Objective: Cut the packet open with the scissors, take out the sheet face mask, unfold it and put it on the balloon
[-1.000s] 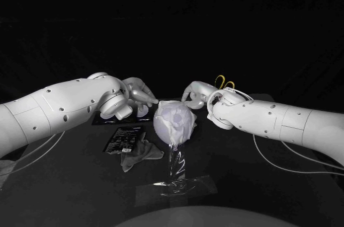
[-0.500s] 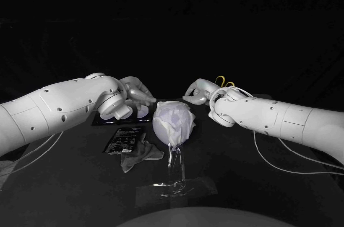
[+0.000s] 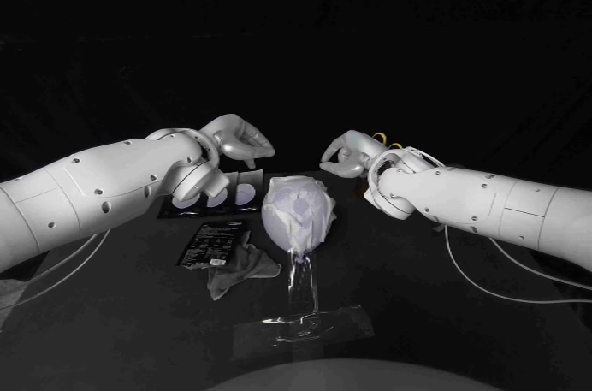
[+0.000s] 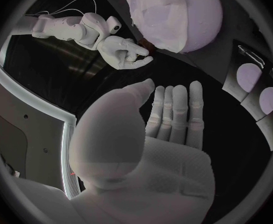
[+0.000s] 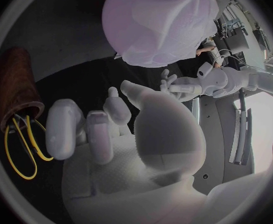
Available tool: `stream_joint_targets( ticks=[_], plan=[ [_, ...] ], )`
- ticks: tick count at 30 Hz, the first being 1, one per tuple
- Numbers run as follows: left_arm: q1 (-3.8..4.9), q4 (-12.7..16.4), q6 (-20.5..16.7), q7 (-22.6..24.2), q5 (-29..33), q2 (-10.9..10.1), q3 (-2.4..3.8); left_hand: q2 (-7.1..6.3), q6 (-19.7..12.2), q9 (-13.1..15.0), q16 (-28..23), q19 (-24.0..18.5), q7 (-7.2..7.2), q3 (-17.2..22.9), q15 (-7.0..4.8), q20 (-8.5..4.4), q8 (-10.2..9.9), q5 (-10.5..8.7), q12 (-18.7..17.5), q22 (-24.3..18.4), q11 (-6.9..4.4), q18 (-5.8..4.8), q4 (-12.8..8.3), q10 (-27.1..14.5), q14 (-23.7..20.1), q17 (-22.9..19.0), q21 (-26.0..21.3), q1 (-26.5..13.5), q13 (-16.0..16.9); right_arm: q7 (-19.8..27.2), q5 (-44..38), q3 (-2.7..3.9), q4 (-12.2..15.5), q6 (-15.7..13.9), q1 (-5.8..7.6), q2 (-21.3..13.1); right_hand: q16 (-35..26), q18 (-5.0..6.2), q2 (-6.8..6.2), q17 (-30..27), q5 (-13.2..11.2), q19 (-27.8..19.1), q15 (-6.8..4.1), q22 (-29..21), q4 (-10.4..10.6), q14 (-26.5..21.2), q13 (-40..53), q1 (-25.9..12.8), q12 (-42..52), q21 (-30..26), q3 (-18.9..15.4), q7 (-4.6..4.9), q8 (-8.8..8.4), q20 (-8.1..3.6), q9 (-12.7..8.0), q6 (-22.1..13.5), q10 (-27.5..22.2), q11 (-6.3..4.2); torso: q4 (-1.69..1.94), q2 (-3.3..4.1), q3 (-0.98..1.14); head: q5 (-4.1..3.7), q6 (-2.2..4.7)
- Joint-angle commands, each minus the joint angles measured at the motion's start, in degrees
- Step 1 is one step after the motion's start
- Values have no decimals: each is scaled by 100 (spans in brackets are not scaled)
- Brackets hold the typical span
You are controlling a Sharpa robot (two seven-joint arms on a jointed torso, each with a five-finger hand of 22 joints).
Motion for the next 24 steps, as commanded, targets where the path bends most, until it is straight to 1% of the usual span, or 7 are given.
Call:
stream_joint_targets(
  ticks=[1, 4, 8, 12, 14, 19, 24],
  plan=[
    [-4, 39, -422, 1000, -200, 45, 8, -47, 22, 9, -25, 44, -1, -31, -7, 1, 18, 17, -36, -9, -4, 115, -17, 0, 30, -9, -24, 25, -17, 603, -397, 12, 185, -301, 27, -59, 67, -44, -49, 1411, -70, 74, -24, 1100, -22, 570, 119, 24, 146, 103, -56, -4, -23, -4, 10, 56, 99, -12, -9, 7, -1, 8, 8],
    [-37, 32, -438, 1136, -427, 98, 8, -144, 24, 14, -22, 68, -1, -124, 4, 8, 12, 17, -84, -27, 9, 116, -6, -24, 51, -18, -40, -27, -45, 751, -596, 17, 365, -226, 46, -116, 85, -54, -108, 1443, -77, 100, -32, 1117, -47, 579, 170, 43, 218, 156, -111, -19, -32, -12, 19, 107, 141, -25, 1, 8, 1, 0, 17],
    [-85, -28, -387, 1138, -598, 180, 7, -261, -1, 16, 14, 119, 5, -278, 15, 16, -16, 17, -146, -55, 19, 118, 16, -52, 98, -17, -63, -94, -82, 815, -740, 21, 558, -121, 58, -149, 112, -66, -160, 1494, -84, 128, -45, 1135, -35, 594, 257, 20, 335, 216, -193, -36, -44, -23, 30, 178, 208, -39, 2, 19, 2, -4, 39],
    [-110, -110, -341, 1063, -691, 248, 7, -339, -60, 11, 47, 148, 39, -445, 36, 23, -57, 18, -211, -82, 42, 117, 57, -140, 112, -12, -90, -166, -115, 749, -776, 23, 600, -159, 62, -120, 108, -64, -239, 1486, -84, 123, -39, 1132, 38, 592, 262, -88, 341, 203, -323, -23, -114, -26, 18, 145, 207, -27, -4, 16, -5, -6, 48],
    [-118, -152, -318, 1019, -719, 282, 8, -361, -82, 13, 96, 176, 53, -552, 43, 25, -73, 16, -227, -92, 50, 119, 86, -163, 138, 2, -94, -199, -125, 694, -779, 23, 582, -160, 63, -86, 110, -64, -245, 1491, -84, 122, -38, 1131, 49, 593, 263, -100, 342, 202, -340, -23, -123, -26, 18, 143, 206, -26, -1, 18, -5, -8, 52],
    [-131, -225, -233, 914, -798, 352, 8, -307, -78, 36, 270, 266, 51, -820, 44, 14, -81, 18, -235, -100, 51, 122, 139, -176, 201, 52, -75, -148, -140, 592, -761, 24, 511, -86, 64, -9, 94, -52, -333, 1460, -95, 93, -31, 1114, 174, 584, 231, -242, 297, 142, -537, -23, -182, -23, 19, 122, 167, -19, 11, 27, -12, -17, 65],
    [-142, -288, -105, 788, -920, 395, 7, -273, -94, 54, 412, 304, 51, -1072, 50, 2, -93, 17, -242, -92, 61, 119, 183, -215, 213, 90, -48, -77, -152, 491, -780, 25, 459, 26, 72, 42, 82, -44, -372, 1435, -94, 71, -29, 1102, 247, 577, 216, -282, 271, 100, -668, -26, -216, -21, 26, 108, 135, -18, 5, 51, -20, -9, 89]
  ],
)
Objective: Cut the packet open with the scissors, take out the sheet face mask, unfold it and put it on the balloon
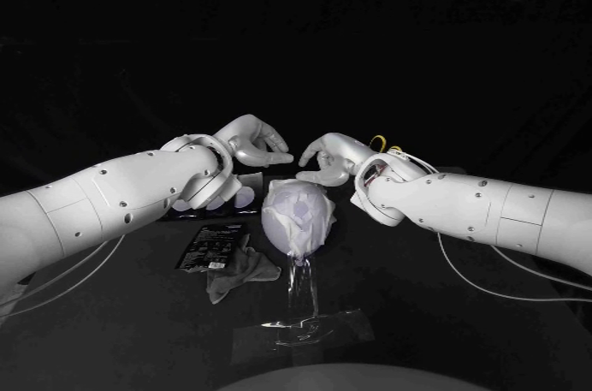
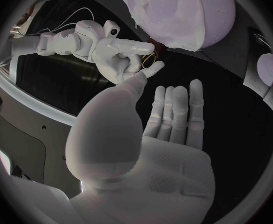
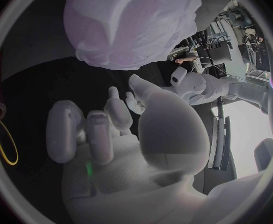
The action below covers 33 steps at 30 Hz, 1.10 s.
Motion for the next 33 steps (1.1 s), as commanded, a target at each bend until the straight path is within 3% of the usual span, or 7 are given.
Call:
stream_joint_targets(
  ticks=[1, 8, 18, 28, 33],
  plan=[
    [-5, -29, 187, -112, -242, 27, 7, 30, -55, 16, 105, 53, 12, -158, -6, -18, -26, 17, -25, 13, -3, 61, 21, -66, 54, 31, 36, 115, -8, -113, -133, 4, -49, 176, 10, 35, -16, -41, -25, 1427, -35, -24, -28, 1103, 7, 576, -17, -31, -40, -36, -64, 15, -32, 11, 4, -38, -42, 12, -4, 25, -11, 4, 16],
    [-31, -64, 378, -245, -335, 38, 3, 157, -98, 54, 321, 60, 35, -607, 13, -29, -30, 17, 14, 56, 13, 58, 120, -132, 19, 65, 110, 307, -4, -229, -182, 4, -138, 400, 26, 87, -37, -30, -63, 1387, -35, -56, -23, 1086, 67, 563, -54, -31, -97, -96, -195, 18, -61, 14, 16, -52, -95, 18, 4, 62, -17, -2, 30],
    [-40, -28, 367, -285, -264, -7, 5, 265, -83, 100, 489, 71, 17, -978, 3, -39, 10, 17, 117, 107, -1, 60, 270, -114, 23, 74, 195, 410, 31, -323, -222, 4, -166, 521, 58, 103, -38, -27, -91, 1385, -35, -65, -23, 1083, 143, 562, -50, -30, -96, -107, -342, 12, -67, 17, 39, -29, -110, 16, 3, 145, -28, 1, 67],
    [-38, 75, 320, -302, -118, -108, 8, 353, -63, 133, 579, 80, 2, -1200, -17, -53, 47, 17, 203, 144, -22, 61, 395, -90, 40, 62, 260, 509, 60, -388, -227, 4, -173, 469, 95, 89, -37, -30, -91, 1387, -35, -60, -25, 1088, 205, 562, -42, -20, -86, -92, -440, 8, -73, 16, 56, -18, -110, 13, 18, 206, -33, -7, 115],
    [-36, 142, 340, -309, -106, -145, 10, 364, -66, 137, 589, 77, 2, -1242, -18, -54, 49, 17, 211, 150, -23, 61, 417, -97, 39, 57, 268, 530, 62, -486, -256, 5, -266, 349, 110, 153, -21, -42, 20, 1416, -34, -29, -38, 1105, 284, 571, 6, 53, -18, -28, -498, -10, -57, 9, 87, 41, -65, -3, 29, 222, -32, -17, 128]
  ],
)
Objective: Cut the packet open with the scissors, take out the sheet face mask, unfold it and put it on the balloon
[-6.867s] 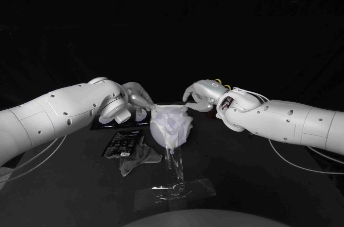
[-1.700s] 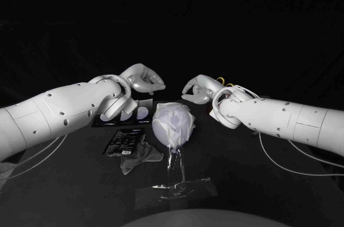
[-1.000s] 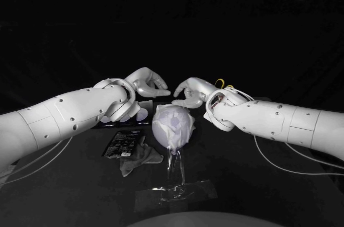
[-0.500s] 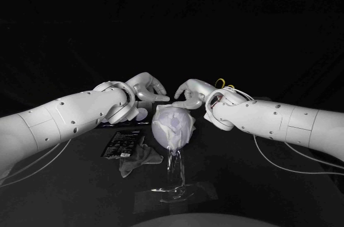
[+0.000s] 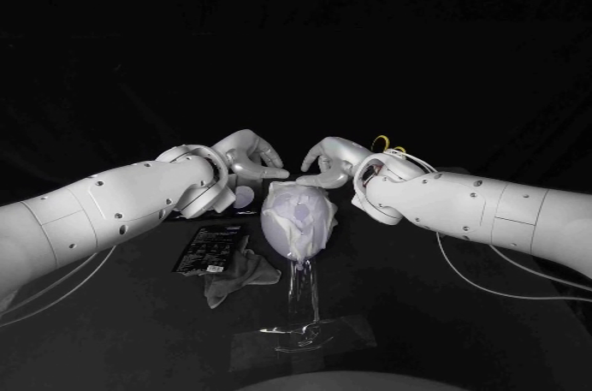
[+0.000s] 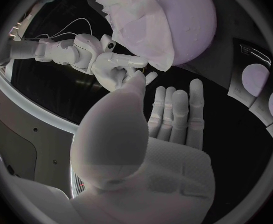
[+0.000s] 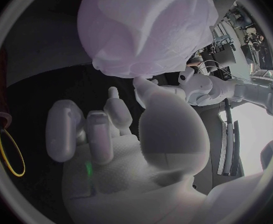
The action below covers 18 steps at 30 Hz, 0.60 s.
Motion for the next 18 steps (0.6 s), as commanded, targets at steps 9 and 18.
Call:
stream_joint_targets(
  ticks=[9, 18],
  plan=[
    [26, 142, 54, -18, 98, -27, 15, 35, -5, 14, 53, 30, -30, -138, -7, -15, 22, 17, 45, 24, -38, 73, 45, -20, 27, -19, 39, 111, 9, -304, -338, -3, -216, -87, 31, 156, 54, -58, 152, 1471, -34, 44, -69, 1128, 59, 589, 63, 237, 113, 130, -73, -43, 48, -35, 65, 179, 59, -62, 35, 83, -20, -22, 30],
    [57, 203, 65, -11, 36, -3, 33, 57, -39, 28, 88, 11, -13, -329, 3, -16, 24, 17, 63, 42, -26, 71, 122, -74, 13, -41, 66, 216, 12, -408, -614, -3, -307, -61, 58, 202, 72, -77, 217, 1505, -34, 94, -115, 1155, 41, 599, 91, 443, 156, 231, -88, -104, 134, -71, 126, 345, 108, -117, 62, 157, -45, -30, 60]
  ],
)
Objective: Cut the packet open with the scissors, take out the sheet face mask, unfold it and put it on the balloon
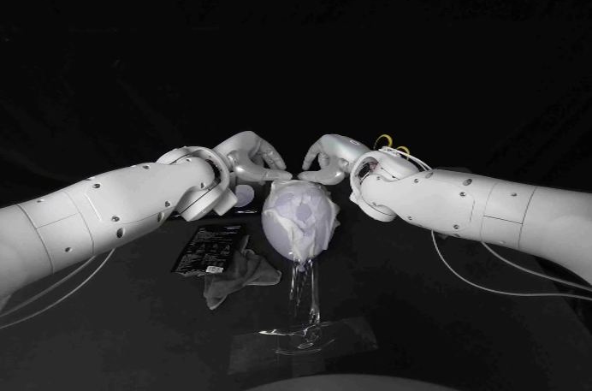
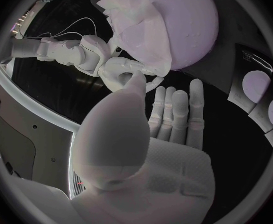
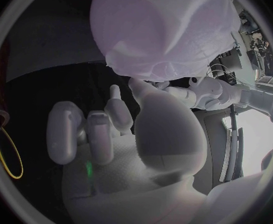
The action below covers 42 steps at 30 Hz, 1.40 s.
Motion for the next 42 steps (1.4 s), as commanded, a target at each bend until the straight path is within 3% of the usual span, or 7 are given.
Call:
stream_joint_targets(
  ticks=[1, 5, 13, 24, 27, 34, 42],
  plan=[
    [18, 21, 56, 21, -18, 30, 13, 10, -40, 8, 33, 11, -12, -95, 2, -16, 25, 17, 42, 9, -4, 76, 8, -53, 13, -16, 27, 77, 7, -134, -319, 0, -23, 9, 12, 15, 20, -76, 12, 1510, -34, 70, -39, 1155, -20, 606, 4, 77, 32, 26, -27, -1, 43, -28, 13, 54, 15, -24, 15, 48, -15, -6, 21],
    [20, -24, 34, 19, -86, 86, 15, 27, -66, 14, 47, 0, 1, -189, 11, -14, 23, 17, 51, 16, 5, 75, 42, -84, 2, -28, 36, 131, 8, -156, -377, 0, -21, -46, 31, 10, 20, -83, 27, 1510, -34, 88, -53, 1166, -28, 606, 14, 136, 47, 63, -27, -17, 61, -41, 28, 88, 32, -40, 12, 78, -20, -15, 34],
    [18, -117, 49, 55, -200, 153, 16, 31, -176, 45, 98, -35, 60, -649, 52, -1, 25, 11, 84, 36, 47, 72, 162, -217, -42, -65, 66, 218, 16, 51, -196, 26, 218, -803, 74, -168, 20, -98, 131, 1510, -26, 124, -72, 1185, -14, 606, 76, 220, 128, 136, 28, -32, 60, -60, 37, 99, 93, -57, -2, 115, -18, -15, 57],
    [18, -90, 95, 57, -318, 142, 16, -35, -259, 100, 158, -60, 86, -1267, 85, 17, 70, 16, 125, 49, 84, 70, 200, -337, -87, -83, 81, 69, 34, 149, 55, 65, 541, -1002, 106, -448, 20, -98, 130, 1510, -26, 124, -72, 1184, 27, 606, 69, 190, 120, 132, 12, -25, 54, -65, 39, 97, 93, -53, 4, 143, -25, -31, 88],
    [18, -72, 115, 38, -329, 126, 16, -41, -265, 107, 165, -62, 85, -1292, 87, 18, 77, 16, 130, 51, 87, 69, 201, -350, -91, -84, 84, 71, 36, 260, 268, 81, 720, -828, 125, -598, 20, -93, 84, 1510, -30, 113, -67, 1176, 76, 606, 65, 134, 113, 105, -38, -15, 36, -66, 37, 73, 92, -44, 6, 156, -31, -34, 97],
    [19, -26, 194, -29, -278, 58, 18, -91, -314, 134, 214, -72, 101, -1392, 101, 27, 101, 18, 155, 62, 102, 69, 208, -423, -103, -84, 98, 19, 50, 300, 994, 96, 1078, 239, 192, -930, -100, 7, -278, 1282, -36, -158, 39, 1027, 324, 532, -243, -135, -337, -432, -528, 110, -165, -1, 3, -324, -271, 84, 1, 167, -36, -16, 89],
    [19, -20, 291, -139, -286, 43, 19, -45, -357, 160, 271, -75, 105, -1372, 114, 34, 128, 18, 188, 76, 115, 70, 202, -483, -109, -81, 120, 75, 66, 307, 1588, 99, 1257, 746, 216, -1085, -114, 29, -225, 1247, -34, -228, 123, 1006, 637, 509, -239, -23, -337, -525, -1135, 187, -209, 91, 63, -464, -393, 157, 7, 184, -38, -15, 107]
  ],
)
